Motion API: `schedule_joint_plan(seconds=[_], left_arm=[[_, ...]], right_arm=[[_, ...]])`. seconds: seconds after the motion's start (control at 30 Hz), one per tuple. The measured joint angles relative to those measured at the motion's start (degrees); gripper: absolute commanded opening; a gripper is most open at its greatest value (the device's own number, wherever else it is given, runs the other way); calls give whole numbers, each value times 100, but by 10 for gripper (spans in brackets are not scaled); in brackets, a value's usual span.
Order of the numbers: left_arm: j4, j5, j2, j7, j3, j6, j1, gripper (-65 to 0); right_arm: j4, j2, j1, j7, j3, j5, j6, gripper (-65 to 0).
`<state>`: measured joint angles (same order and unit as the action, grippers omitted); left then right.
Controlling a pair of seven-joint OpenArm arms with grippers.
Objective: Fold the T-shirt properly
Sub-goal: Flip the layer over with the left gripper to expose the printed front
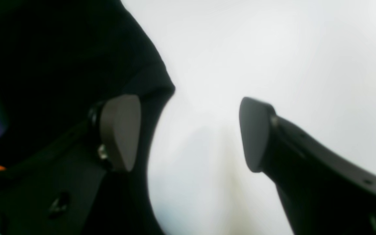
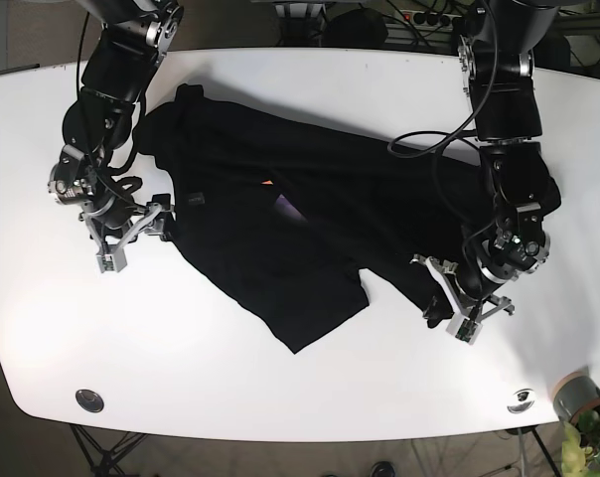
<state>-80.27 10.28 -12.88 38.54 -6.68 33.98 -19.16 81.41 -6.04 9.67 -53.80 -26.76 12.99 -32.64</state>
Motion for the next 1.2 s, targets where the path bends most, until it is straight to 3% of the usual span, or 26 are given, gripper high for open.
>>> schedule_joint_plan(seconds=[0.07,0.23,0.33,0.47,0.6,0.7,1.03,1.2], left_arm=[[-225,-31,-11,234,-96,-4,37,-650],[-728,26,-101,260,-221,13,146,-650],[-1014,22,-175,289,-402,11,332,-650],[-1447,2,-155,529,-667,57,555,-650],[-1930,33,-146,841,-999,612,595,-650],[-2330,7,-146,1222,-1261,623,610,-650],[-3108,46,-149,2144,-2245,616,758,-650],[-3309,11,-190,2232,-2752,616,1215,-650]], right_arm=[[511,2,-87,-387,-28,74,15,-205],[1674,85,-503,-874,-201,1003,15,-205],[2031,79,-796,-1222,-251,1220,24,-205],[2280,85,-1274,-1266,-267,1561,20,-205],[2610,114,-1696,-1296,-249,1797,26,-205],[2924,168,-1976,-1287,-247,2037,22,-205],[2791,315,-2192,-1292,-59,2033,46,-205],[2758,378,-2118,-1285,-13,2079,24,-205]])
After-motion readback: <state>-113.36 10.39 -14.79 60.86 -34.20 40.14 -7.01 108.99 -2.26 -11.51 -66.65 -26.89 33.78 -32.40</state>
